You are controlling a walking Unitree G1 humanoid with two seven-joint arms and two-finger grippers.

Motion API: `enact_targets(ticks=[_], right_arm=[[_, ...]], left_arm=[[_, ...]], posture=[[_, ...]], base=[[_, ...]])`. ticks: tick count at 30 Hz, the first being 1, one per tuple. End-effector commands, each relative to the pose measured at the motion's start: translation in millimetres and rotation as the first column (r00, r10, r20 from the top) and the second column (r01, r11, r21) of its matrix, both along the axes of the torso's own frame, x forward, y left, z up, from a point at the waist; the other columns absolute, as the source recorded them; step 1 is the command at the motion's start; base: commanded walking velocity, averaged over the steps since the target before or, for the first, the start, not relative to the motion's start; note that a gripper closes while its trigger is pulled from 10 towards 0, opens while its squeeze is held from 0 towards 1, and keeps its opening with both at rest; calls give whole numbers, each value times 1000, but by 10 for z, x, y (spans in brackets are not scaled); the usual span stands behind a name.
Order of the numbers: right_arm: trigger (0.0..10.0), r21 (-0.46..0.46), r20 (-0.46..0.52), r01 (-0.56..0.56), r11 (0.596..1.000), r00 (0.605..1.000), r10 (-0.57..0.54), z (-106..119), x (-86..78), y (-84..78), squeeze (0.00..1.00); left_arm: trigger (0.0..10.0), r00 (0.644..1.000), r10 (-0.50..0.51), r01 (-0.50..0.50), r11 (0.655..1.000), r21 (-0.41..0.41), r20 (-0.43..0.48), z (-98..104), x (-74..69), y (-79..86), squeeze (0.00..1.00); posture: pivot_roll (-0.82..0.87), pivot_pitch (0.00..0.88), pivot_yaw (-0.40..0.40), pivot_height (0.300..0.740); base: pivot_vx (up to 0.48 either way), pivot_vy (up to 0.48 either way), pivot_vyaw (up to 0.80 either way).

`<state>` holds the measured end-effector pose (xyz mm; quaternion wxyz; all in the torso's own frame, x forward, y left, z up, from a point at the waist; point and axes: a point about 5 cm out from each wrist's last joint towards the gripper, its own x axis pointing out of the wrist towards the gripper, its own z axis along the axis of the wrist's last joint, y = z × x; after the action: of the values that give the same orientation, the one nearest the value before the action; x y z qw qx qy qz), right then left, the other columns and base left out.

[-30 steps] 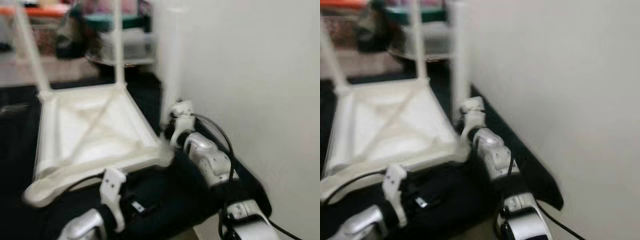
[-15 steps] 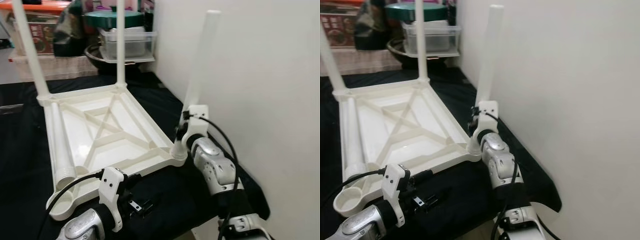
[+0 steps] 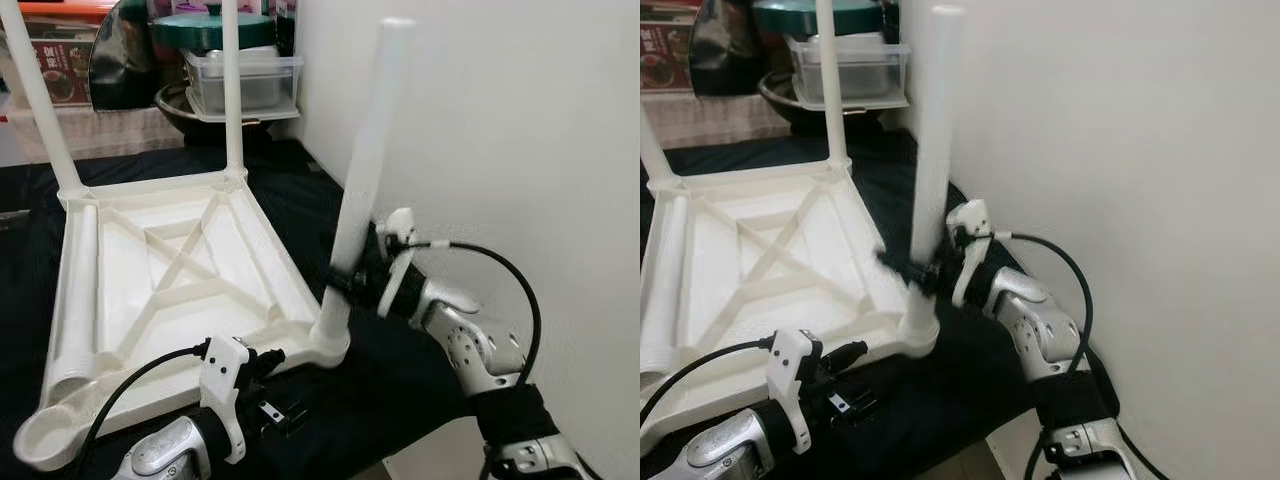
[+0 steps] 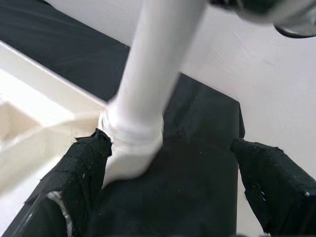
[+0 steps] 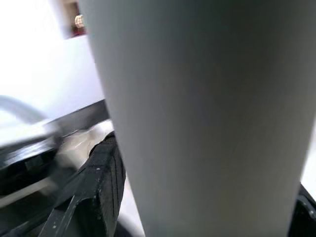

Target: Building children table

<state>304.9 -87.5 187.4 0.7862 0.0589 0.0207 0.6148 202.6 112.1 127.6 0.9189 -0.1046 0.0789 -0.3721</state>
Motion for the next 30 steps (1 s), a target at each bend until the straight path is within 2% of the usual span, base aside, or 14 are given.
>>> enact_targets(ticks=[1, 6, 7, 8, 11, 12, 13, 18, 20, 21, 22, 28, 29, 30], right_arm=[[10000, -16, 1, -91, 996, 996, 91, -37, -87, 91, 0], [10000, -60, 17, -171, 984, 985, 172, -175, -188, 238, 0], [0, -107, 16, -109, 988, 994, 111, -281, -151, 265, 0], [0, -107, 16, -109, 988, 994, 111, -281, -151, 265, 0], [0, -255, -12, 298, 920, 950, -311, -470, 193, 193, 0], [0, -378, -38, 665, 644, 684, -729, -621, 469, -71, 0], [0, -417, -51, 758, 501, 531, -846, -682, 521, -217, 0], [0, -465, -35, 822, 330, 356, -934, -796, 457, -399, 0], [0, -472, -27, 818, 328, 359, -933, -813, 418, -374, 0], [6471, -470, -30, 807, 357, 390, -920, -815, 377, -302, 0], [10000, -464, -29, 798, 383, 419, -908, -804, 351, -240, 0], [10000, -383, -87, 776, 502, 511, -855, -711, 354, -119, 0], [10000, -335, -88, 778, 532, 536, -840, -641, 382, -99, 1000], [10000, -294, -111, 769, 567, 562, -820, -574, 407, -93, 1000]], left_arm=[[10000, 1000, -1, 1, 1000, 2, -8, -21, 5, 3, 0], [10000, 1000, 7, -7, 1000, 1, -10, -25, 0, 10, 0], [10000, 1000, 10, -10, 1000, 5, -9, -24, -5, 22, 0], [10000, 1000, 10, -10, 1000, 5, -9, -24, -5, 22, 0], [10000, 1000, 7, -7, 1000, 7, -11, -29, -9, 26, 0], [10000, 1000, 0, 0, 1000, 2, -14, -34, -8, 16, 0], [10000, 1000, -4, 4, 1000, -2, -14, -35, -5, 10, 0], [10000, 1000, -14, 14, 1000, -7, -15, -35, 1, -2, 0], [10000, 1000, -17, 17, 1000, -7, -16, -36, 3, 0, 0], [10000, 1000, -20, 20, 1000, -5, -16, -38, 4, 4, 0], [10000, 1000, -23, 23, 1000, -3, -17, -40, 5, 8, 0], [10000, 999, -27, 27, 1000, 0, -18, -43, 3, 12, 0], [10000, 999, -28, 28, 1000, -1, -18, -44, 4, 13, 0], [10000, 999, -28, 28, 1000, -1, -18, -44, 5, 14, 0]], posture=[[35, 0, -117, 740], [49, 0, -127, 740], [43, 0, -124, 740], [43, 0, -124, 740], [40, 0, -122, 740], [29, 0, -115, 740], [29, 0, -115, 740], [24, 0, -107, 740], [24, 0, -105, 740], [22, 0, -103, 740], [21, 0, -100, 740], [21, 0, -101, 740], [22, 0, -101, 740], [21, 0, -102, 740]], base=[[0, 0, 0], [0, 0, 0], [0, 0, 0], [0, 0, 0], [0, 0, 0], [0, 0, 0], [0, 0, 0], [0, 0, 0], [0, 0, 0], [0, 0, 0], [0, 0, 0], [0, 0, 0], [0, 0, 0], [0, 0, 0]])
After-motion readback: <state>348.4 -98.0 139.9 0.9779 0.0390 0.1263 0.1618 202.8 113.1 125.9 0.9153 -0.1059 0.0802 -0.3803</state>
